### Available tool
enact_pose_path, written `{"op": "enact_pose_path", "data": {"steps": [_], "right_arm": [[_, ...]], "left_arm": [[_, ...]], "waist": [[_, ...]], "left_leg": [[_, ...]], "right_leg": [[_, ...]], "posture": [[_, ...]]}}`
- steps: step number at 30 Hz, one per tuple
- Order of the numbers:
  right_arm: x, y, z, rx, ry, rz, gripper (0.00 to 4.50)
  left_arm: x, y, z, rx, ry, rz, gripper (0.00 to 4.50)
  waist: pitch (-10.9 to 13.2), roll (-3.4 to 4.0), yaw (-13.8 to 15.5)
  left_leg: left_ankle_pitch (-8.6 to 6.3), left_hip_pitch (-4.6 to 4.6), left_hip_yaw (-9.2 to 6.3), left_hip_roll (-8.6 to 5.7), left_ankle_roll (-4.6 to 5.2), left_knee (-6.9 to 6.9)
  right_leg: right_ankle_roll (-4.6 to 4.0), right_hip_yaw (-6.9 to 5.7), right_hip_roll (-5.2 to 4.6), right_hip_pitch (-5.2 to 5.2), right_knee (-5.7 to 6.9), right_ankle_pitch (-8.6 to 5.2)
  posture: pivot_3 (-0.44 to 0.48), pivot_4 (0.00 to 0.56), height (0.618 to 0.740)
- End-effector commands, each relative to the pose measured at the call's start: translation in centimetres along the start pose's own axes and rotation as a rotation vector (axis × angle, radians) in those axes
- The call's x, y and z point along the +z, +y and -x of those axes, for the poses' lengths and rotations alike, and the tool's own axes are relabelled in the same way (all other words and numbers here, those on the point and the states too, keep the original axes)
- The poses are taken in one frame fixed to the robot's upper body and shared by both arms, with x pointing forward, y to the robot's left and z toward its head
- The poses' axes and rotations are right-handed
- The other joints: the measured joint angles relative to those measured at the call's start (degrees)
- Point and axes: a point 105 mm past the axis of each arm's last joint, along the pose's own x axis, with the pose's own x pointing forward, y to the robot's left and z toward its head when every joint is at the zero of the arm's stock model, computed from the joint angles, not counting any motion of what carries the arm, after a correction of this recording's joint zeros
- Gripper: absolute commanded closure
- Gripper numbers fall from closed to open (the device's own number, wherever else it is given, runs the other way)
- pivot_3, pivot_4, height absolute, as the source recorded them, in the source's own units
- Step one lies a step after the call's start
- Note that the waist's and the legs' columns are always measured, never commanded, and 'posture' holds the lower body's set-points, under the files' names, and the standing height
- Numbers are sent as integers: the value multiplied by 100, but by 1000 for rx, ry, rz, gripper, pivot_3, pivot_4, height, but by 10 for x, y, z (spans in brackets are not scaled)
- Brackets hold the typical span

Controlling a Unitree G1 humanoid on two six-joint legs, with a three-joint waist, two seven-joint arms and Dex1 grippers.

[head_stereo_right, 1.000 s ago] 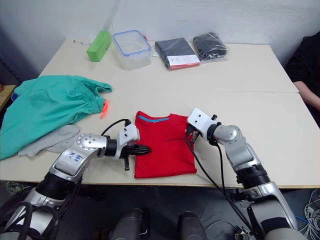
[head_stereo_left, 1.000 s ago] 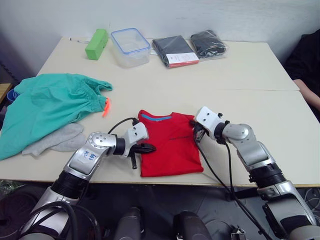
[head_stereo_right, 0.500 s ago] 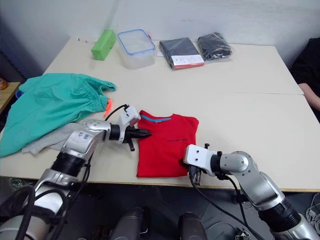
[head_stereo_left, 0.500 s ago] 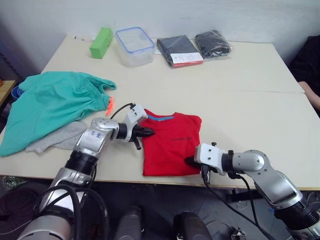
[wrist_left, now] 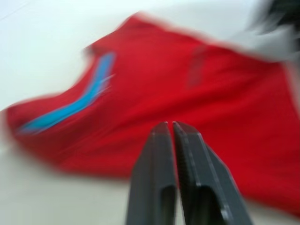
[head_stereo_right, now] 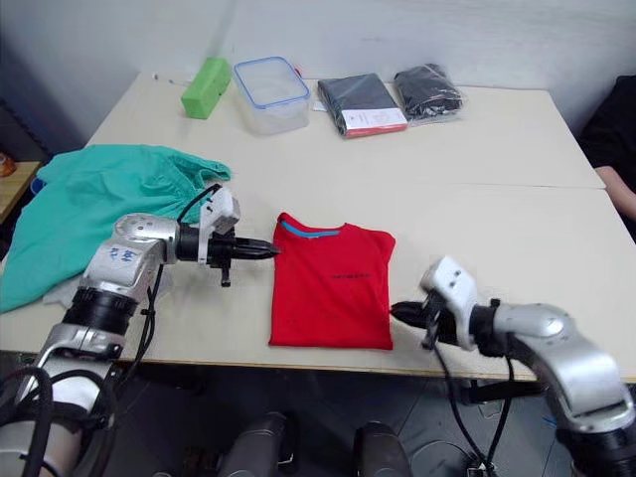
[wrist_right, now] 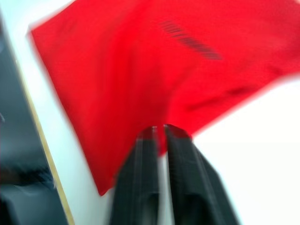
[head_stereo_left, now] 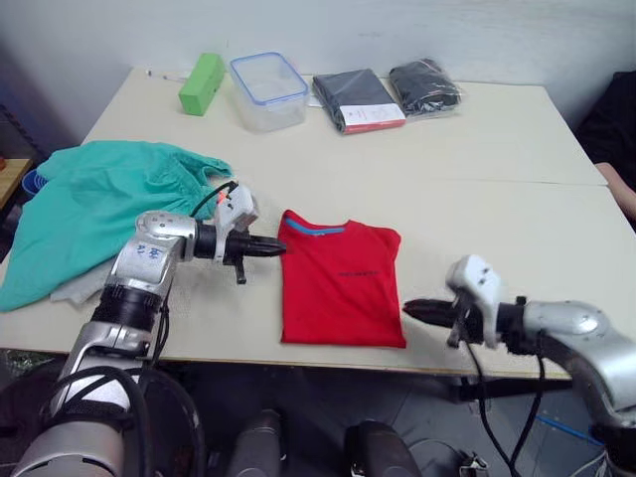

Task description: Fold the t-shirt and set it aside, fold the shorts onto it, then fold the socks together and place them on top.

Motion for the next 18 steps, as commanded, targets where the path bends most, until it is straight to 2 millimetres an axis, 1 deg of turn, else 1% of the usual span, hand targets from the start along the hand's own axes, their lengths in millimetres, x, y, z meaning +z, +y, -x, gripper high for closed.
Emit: {"op": "enact_pose_path", "data": {"steps": [1, 3, 4, 5, 6, 7, 8, 9, 10, 11, 13, 16, 18], "right_arm": [[0, -11, 1, -12, -1, -234, 2593], [-1, -20, -5, -33, 8, -348, 1976], [-2, -21, -10, -22, 15, -394, 1622], [-3, -21, -13, -7, 25, -426, 1314], [-5, -18, -18, 16, 43, -456, 896], [-6, -16, -24, 32, 60, -479, 654], [-8, -15, -29, 40, 74, -501, 189], [-8, -12, -35, 61, 85, -523, 0], [-7, -8, -40, 85, 94, -537, 0], [-6, -3, -43, 112, 101, -545, 0], [-4, 3, -49, 155, 106, -550, 0], [0, 16, -79, 219, 118, -562, 0], [-1, 20, -89, 234, 128, -561, 0]], "left_arm": [[17, -21, -9, -91, -28, -80, 3001], [22, -25, -13, -89, -54, -95, 2445], [25, -26, -14, -86, -68, -102, 2126], [27, -27, -15, -82, -75, -108, 1813], [29, -28, -15, -79, -79, -116, 1448], [30, -30, -14, -76, -79, -127, 1204], [30, -31, -14, -73, -78, -136, 772], [31, -31, -12, -67, -76, -145, 560], [32, -32, -11, -63, -75, -150, 241], [32, -32, -10, -61, -75, -152, 54], [33, -33, -9, -55, -75, -155, 54], [34, -29, -1, -9, -61, -173, 54], [33, -28, 1, 7, -57, -176, 54]], "waist": [[1, 2, 1], [2, 5, -6], [2, 5, -13], [2, 5, -15], [2, 5, -14], [2, 6, -29], [2, 6, -43], [1, 4, -70], [0, 3, -113], [0, 3, -135], [0, 3, -148], [0, 3, -218], [0, 3, -267]], "left_leg": [[0, -1, 1, -3, 1, -4], [0, 1, 3, -3, 2, -12], [1, 0, 7, -6, 3, -17], [3, 0, 8, -8, 5, -23], [4, -1, 7, -7, 3, -26], [4, -1, 8, -8, 2, -31], [6, 0, 10, -6, -1, -30], [7, 1, 10, -5, -2, -31], [7, 4, 10, -4, -2, -31], [8, 4, 9, -3, -4, -31], [9, 5, 10, -3, -4, -32], [9, 8, 12, 3, -6, -36], [13, 10, 13, 5, -12, -45]], "right_leg": [[-1, 0, -2, -1, 0, 0], [-1, 0, -1, -2, -5, 0], [-1, 2, -3, -6, -5, 0], [-1, 3, -4, -9, -4, 0], [-1, 2, -2, -12, -4, 0], [-1, 2, -1, -15, -3, 0], [-1, 3, 2, -16, 1, 0], [-1, 3, 3, -16, 2, 0], [0, 3, 6, -15, 3, 0], [-1, 3, 7, -14, 4, 0], [-1, 5, 8, -15, 4, 0], [-1, 9, 15, -16, 4, 0], [-2, 11, 20, -19, 5, 0]], "posture": [[0, 150, 740], [0, 150, 740], [0, 150, 740], [0, 150, 740], [0, 150, 740], [0, 150, 740], [0, 150, 740], [0, 150, 740], [0, 150, 740], [0, 150, 740], [0, 150, 740], [0, 150, 740], [0, 150, 740]]}}
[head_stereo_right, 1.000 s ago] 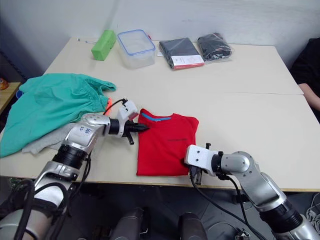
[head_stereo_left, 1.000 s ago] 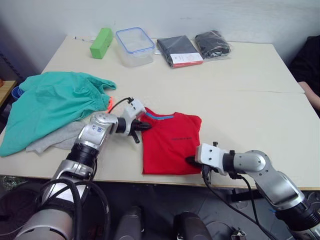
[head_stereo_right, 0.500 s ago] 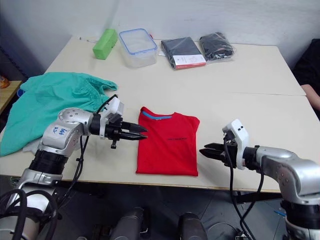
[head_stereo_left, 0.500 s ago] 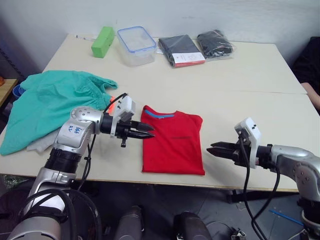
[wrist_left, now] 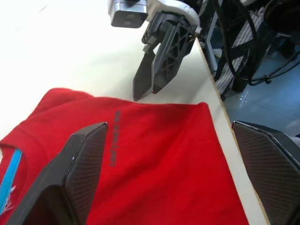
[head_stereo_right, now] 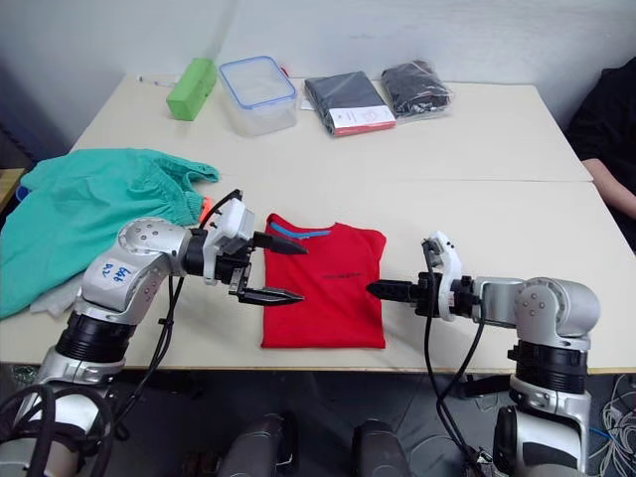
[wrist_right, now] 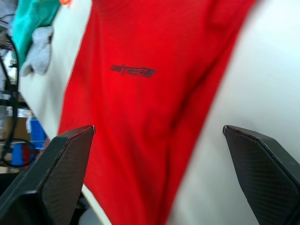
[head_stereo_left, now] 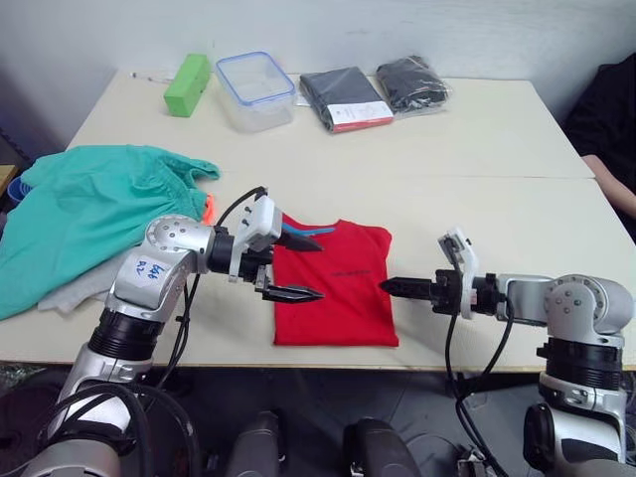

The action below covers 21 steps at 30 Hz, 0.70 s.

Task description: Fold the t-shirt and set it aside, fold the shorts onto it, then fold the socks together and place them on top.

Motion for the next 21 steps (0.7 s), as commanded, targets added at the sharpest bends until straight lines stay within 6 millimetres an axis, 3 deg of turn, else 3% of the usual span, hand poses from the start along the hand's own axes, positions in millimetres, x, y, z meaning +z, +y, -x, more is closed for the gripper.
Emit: {"op": "enact_pose_path", "data": {"steps": [1, 8, 11, 18, 21], "right_arm": [[-18, 1, -28, 32, 90, -31, 0], [-19, 3, -43, 52, 104, -10, 0], [-16, -1, -41, 28, 97, 26, 582], [-9, -6, -29, -11, 67, 75, 3044], [-3, -6, -15, -30, 48, 101, 4062]], "left_arm": [[12, 0, 8, 38, -8, -65, 54], [12, -2, 12, 63, 3, -72, 54], [10, -2, 12, 72, 8, -74, 0], [10, -4, 7, 68, 1, -77, 0], [12, -3, 4, 56, -9, -78, 0]], "waist": [[0, 0, -44], [-1, -1, -73], [-1, -1, -73], [-1, -1, -34], [-1, -2, -14]], "left_leg": [[1, 4, -1, 0, -3, -6], [3, 12, 0, 3, -7, -17], [4, 13, 1, 5, -8, -18], [4, 4, -1, 1, -9, -24], [2, -2, 0, -4, -7, -25]], "right_leg": [[-1, 0, 1, 0, 2, 0], [-1, 4, 4, -5, 11, 0], [-2, 5, 5, -5, 11, 1], [-2, 5, 2, -14, 10, 1], [-2, 4, -3, -17, 8, 1]], "posture": [[0, 150, 740], [0, 150, 740], [0, 150, 740], [0, 150, 740], [0, 150, 740]]}}
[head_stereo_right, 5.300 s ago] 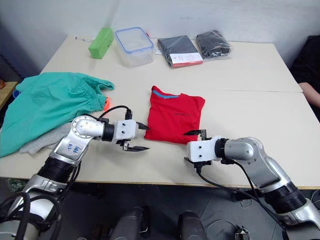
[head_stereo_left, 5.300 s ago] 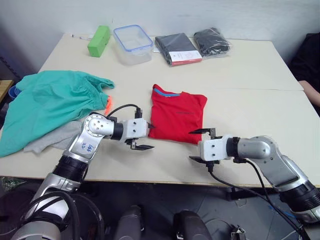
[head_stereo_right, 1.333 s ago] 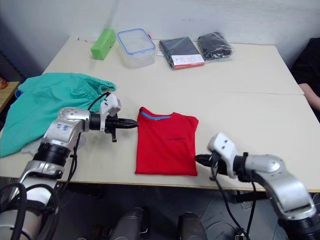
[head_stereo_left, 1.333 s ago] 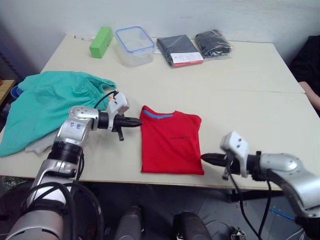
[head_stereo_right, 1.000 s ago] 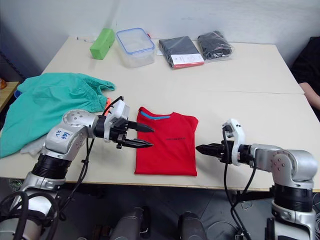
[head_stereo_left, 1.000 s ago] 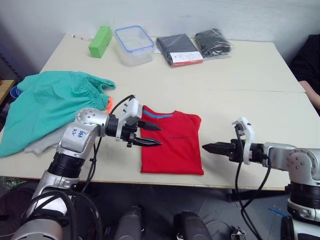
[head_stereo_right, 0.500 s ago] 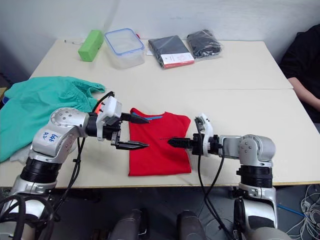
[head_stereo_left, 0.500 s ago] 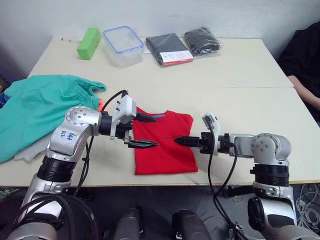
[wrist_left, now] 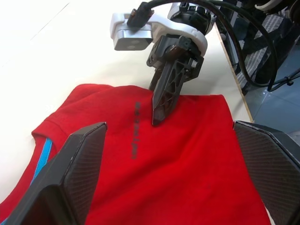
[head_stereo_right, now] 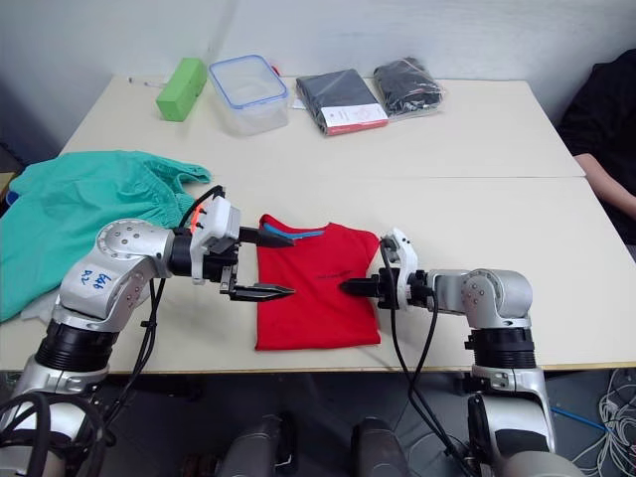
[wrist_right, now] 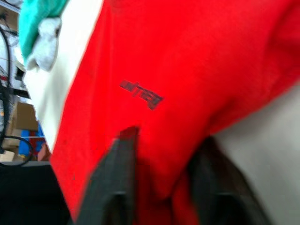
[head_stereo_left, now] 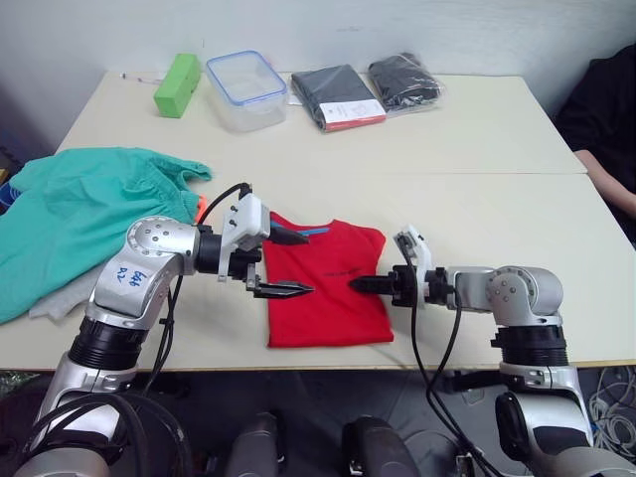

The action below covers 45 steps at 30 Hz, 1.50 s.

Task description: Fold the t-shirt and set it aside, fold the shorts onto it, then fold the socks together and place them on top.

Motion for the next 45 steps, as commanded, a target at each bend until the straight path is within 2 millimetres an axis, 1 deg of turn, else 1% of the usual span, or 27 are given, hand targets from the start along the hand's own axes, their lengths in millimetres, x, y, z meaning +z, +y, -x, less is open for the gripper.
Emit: {"op": "enact_pose_path", "data": {"steps": [1, 4, 6, 8, 11, 14, 15, 16, 17, 19, 21, 24, 26, 28, 30, 31, 35, 38, 39, 40, 41, 42, 45], "right_arm": [[-1, -3, 19, -34, 6, 29, 4414], [2, -5, 35, -69, -2, 64, 4463], [5, -9, 56, -115, -7, 99, 4463], [12, -20, 101, -225, -16, 159, 4463], [12, -42, 165, -408, 23, 241, 4463], [12, -67, 222, -577, 55, 262, 4463], [10, -73, 237, -620, 74, 271, 4463], [7, -82, 259, -688, 86, 268, 4463], [6, -88, 276, -742, 90, 255, 4463], [2, -96, 298, -807, 92, 239, 4463], [-2, -103, 311, -847, 103, 231, 4463], [-11, -120, 331, -956, 106, 228, 4463], [-11, -131, 339, -1027, 74, 239, 4463], [-8, -137, 340, -1058, 49, 266, 4463], [-6, -140, 339, -1060, 20, 266, 3896], [-5, -141, 341, -1073, -2, 253, 3685], [-16, -144, 346, -1069, -22, 187, 2323], [-20, -142, 354, -1093, -32, 174, 1256], [-19, -140, 360, -1109, -41, 175, 863], [-17, -138, 365, -1127, -53, 179, 585], [-14, -135, 373, -1149, -71, 183, 212], [-10, -131, 380, -1169, -96, 188, 26], [13, -115, 403, -1230, -231, 210, 26]], "left_arm": [[12, -2, -3, -18, -33, -45, 0], [12, -4, -6, -30, -38, -47, 0], [13, -5, -8, -39, -45, -49, 0], [14, -7, -12, -52, -57, -50, 0], [14, -9, -16, -65, -66, -53, 0], [14, -9, -18, -66, -74, -53, 0], [14, -8, -18, -65, -76, -53, 0], [14, -8, -19, -64, -78, -53, 0], [14, -7, -19, -62, -79, -53, 0], [13, -6, -18, -58, -80, -54, 0], [12, -6, -18, -50, -82, -53, 0], [12, -6, -18, -44, -83, -52, 0], [12, -6, -18, -42, -87, -50, 0], [13, -6, -18, -40, -90, -49, 0], [13, -6, -18, -36, -89, -49, 0], [13, -6, -18, -35, -89, -48, 0], [14, -7, -18, -34, -90, -47, 0], [14, -7, -17, -31, -88, -44, 0], [13, -7, -17, -31, -87, -43, 0], [13, -7, -17, -30, -87, -43, 0], [13, -7, -17, -29, -87, -42, 0], [13, -7, -16, -28, -87, -41, 0], [11, -6, -14, -17, -84, -34, 0]], "waist": [[0, 0, 28], [2, 0, 126], [4, 5, 160], [8, 12, 217], [21, 32, 330], [21, 32, 296], [21, 31, 275], [21, 32, 256], [22, 34, 249], [25, 42, 242], [26, 43, 216], [30, 51, 181], [32, 55, 165], [33, 54, 143], [36, 60, 131], [37, 63, 129], [47, 81, 138], [48, 81, 144], [48, 81, 145], [48, 81, 145], [48, 83, 143], [49, 87, 143], [55, 115, 141]], "left_leg": [[0, 0, -1, 0, 0, 0], [-2, -5, 2, -5, 3, 1], [-3, -9, 1, -8, 6, 2], [-4, -12, 1, -13, 12, 2], [-8, -22, 5, -23, 25, 8], [-9, -21, 10, -17, 28, 12], [-8, -18, 11, -15, 28, 12], [-8, -11, 17, -12, 28, 12], [-7, -8, 22, -9, 25, 12], [-4, 0, 30, -4, 22, 13], [-1, 3, 33, 0, 18, 13], [1, 3, 33, 0, 18, 15], [1, 3, 33, -1, 18, 19], [1, 3, 32, -2, 18, 24], [1, 2, 31, -1, 17, 26], [2, 3, 32, -2, 17, 27], [2, 2, 31, -3, 17, 35], [2, 2, 31, -4, 17, 37], [1, 2, 29, -4, 18, 40], [1, 1, 29, -4, 18, 42], [1, 1, 30, -5, 18, 42], [1, 2, 30, -5, 18, 43], [1, 1, 32, -7, 19, 44]], "right_leg": [[0, 0, 0, 1, -1, 0], [0, 0, -6, 0, -10, 0], [0, -2, -9, 0, -15, 0], [0, -3, -16, 2, -21, 0], [6, -6, -23, 4, -39, 3], [10, -8, -14, 17, -64, 5], [12, -8, -11, 21, -68, 5], [12, -4, -8, 25, -68, 6], [12, -2, -5, 25, -68, 6], [12, 2, 1, 24, -63, 5], [12, 9, 5, 23, -60, 5], [12, 11, 5, 23, -57, 5], [12, 11, 4, 23, -54, 5], [12, 10, 5, 23, -50, 5], [12, 11, 6, 23, -49, 5], [12, 11, 7, 23, -45, 5], [12, 12, 7, 22, -37, 5], [12, 11, 8, 24, -37, 5], [12, 11, 8, 25, -37, 5], [12, 11, 8, 25, -36, 5], [12, 12, 8, 25, -35, 5], [12, 12, 8, 25, -35, 5], [13, 14, 9, 24, -33, 5]], "posture": [[0, 150, 740], [0, 150, 740], [0, 150, 740], [0, 150, 740], [0, 150, 740], [0, 150, 740], [0, 150, 740], [0, 150, 740], [0, 150, 740], [0, 150, 740], [0, 150, 740], [0, 150, 740], [0, 150, 740], [0, 150, 740], [0, 150, 740], [0, 150, 740], [0, 150, 740], [0, 150, 740], [0, 150, 740], [0, 150, 740], [0, 150, 740], [0, 150, 740], [0, 150, 740]]}}
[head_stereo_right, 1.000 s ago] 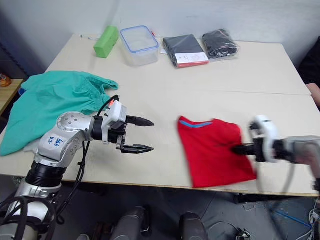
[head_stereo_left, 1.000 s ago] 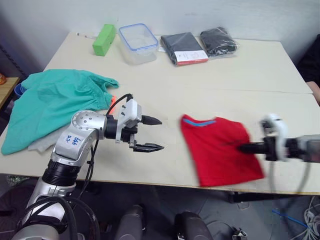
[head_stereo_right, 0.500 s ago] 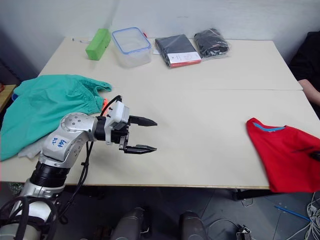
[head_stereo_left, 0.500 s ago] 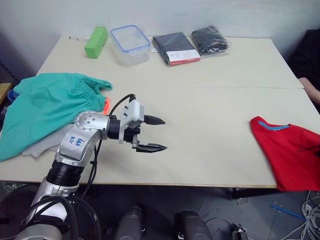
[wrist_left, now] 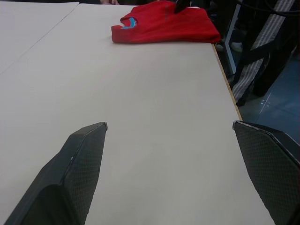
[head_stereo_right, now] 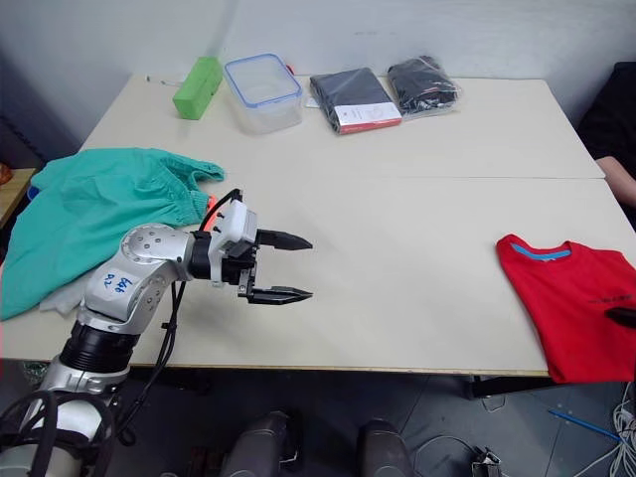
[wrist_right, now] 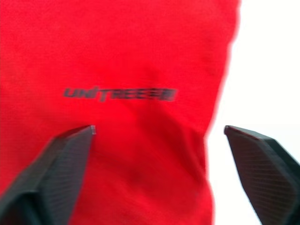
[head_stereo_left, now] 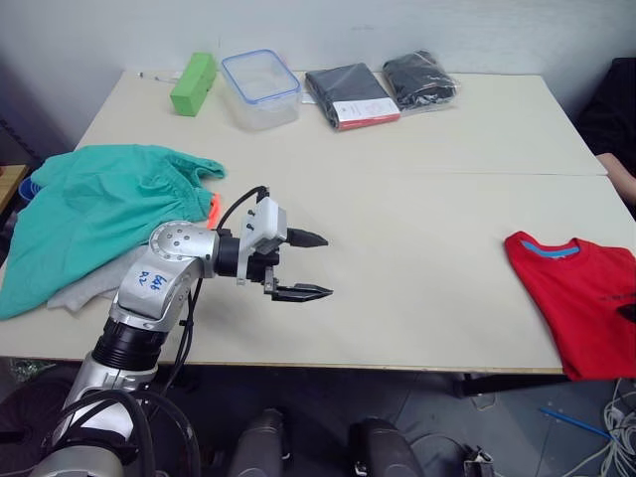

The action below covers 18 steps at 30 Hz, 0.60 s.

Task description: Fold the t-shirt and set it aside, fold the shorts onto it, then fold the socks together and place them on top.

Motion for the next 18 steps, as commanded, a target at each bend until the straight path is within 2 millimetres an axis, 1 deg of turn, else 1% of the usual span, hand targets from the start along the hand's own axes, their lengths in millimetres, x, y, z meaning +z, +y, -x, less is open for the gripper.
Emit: {"op": "enact_pose_path", "data": {"steps": [1, 2, 4, 5, 6, 7, 8, 9, 11, 14, 17, 18], "right_arm": [[41, -28, 39, -122, -179, -25, 26], [49, -28, 42, -122, -217, -26, 26], [73, -18, 49, -52, -327, -17, 26], [87, -4, 53, 44, -386, 4, 26], [96, 10, 55, 138, -425, 29, 26], [106, 42, 58, 310, -457, 78, 26], [109, 79, 62, 484, -461, 139, 26], [105, 113, 67, 634, -452, 192, 26], [96, 168, 79, 843, -449, 261, 26], [89, 239, 95, 1020, -507, 372, 26], [89, 292, 103, 1106, -601, 467, 26], [90, 306, 105, 1118, -630, 491, 26]], "left_arm": [[7, -1, 6, 18, -15, -30, 0], [7, 0, 7, 24, -14, -29, 0], [6, 1, 9, 42, -11, -26, 0], [5, 2, 11, 55, -10, -23, 0], [5, 3, 13, 66, -8, -20, 0], [3, 3, 16, 85, -5, -12, 0], [1, 3, 20, 109, 1, -1, 0], [-1, 3, 25, 134, 12, 7, 0], [-9, 3, 36, 195, 49, 20, 0], [-25, 10, 59, 338, 126, 45, 0], [-41, 16, 85, 497, 201, 66, 0], [-47, 18, 94, 554, 226, 71, 0]], "waist": [[0, 11, -4], [0, 11, -14], [2, 9, -41], [2, 8, -47], [2, 9, -46], [2, 11, -36], [3, 8, -34], [5, 5, -40], [7, -2, -9], [8, 0, 22], [12, -16, 5], [13, -19, 3]], "left_leg": [[0, 0, 0, 0, 0, 0], [0, 1, 0, 2, 0, 0], [-1, 2, 2, 10, -5, 0], [-2, 4, 3, 13, -7, 0], [-2, 4, 5, 14, -8, 0], [-2, 4, 7, 13, -8, 0], [-2, 3, 8, 13, -8, -2], [-4, 3, 5, 20, -10, -3], [-5, -1, -13, 32, -14, -4], [-8, -5, -33, 31, -17, 1], [-11, -5, -35, 17, -6, 3], [-14, -6, -36, 15, -3, 1]], "right_leg": [[0, 0, 2, 0, 0, 0], [0, 2, 2, -1, 0, 0], [-1, 5, 7, -1, -1, -1], [-2, 6, 10, 0, -3, -1], [-2, 9, 12, -1, -3, -1], [-2, 11, 12, -1, -1, -1], [-2, 13, 11, -3, -1, -1], [-2, 15, 14, -2, -1, -1], [-3, 12, 23, -2, 5, 0], [-3, 5, 23, -1, 17, 0], [-2, 2, 5, 0, 17, -1], [-2, 0, 1, 1, 12, -1]], "posture": [[0, 150, 740], [0, 150, 740], [0, 150, 740], [0, 150, 740], [0, 150, 740], [0, 150, 740], [0, 150, 740], [0, 150, 740], [0, 150, 740], [0, 150, 740], [0, 150, 740], [0, 150, 740]]}}
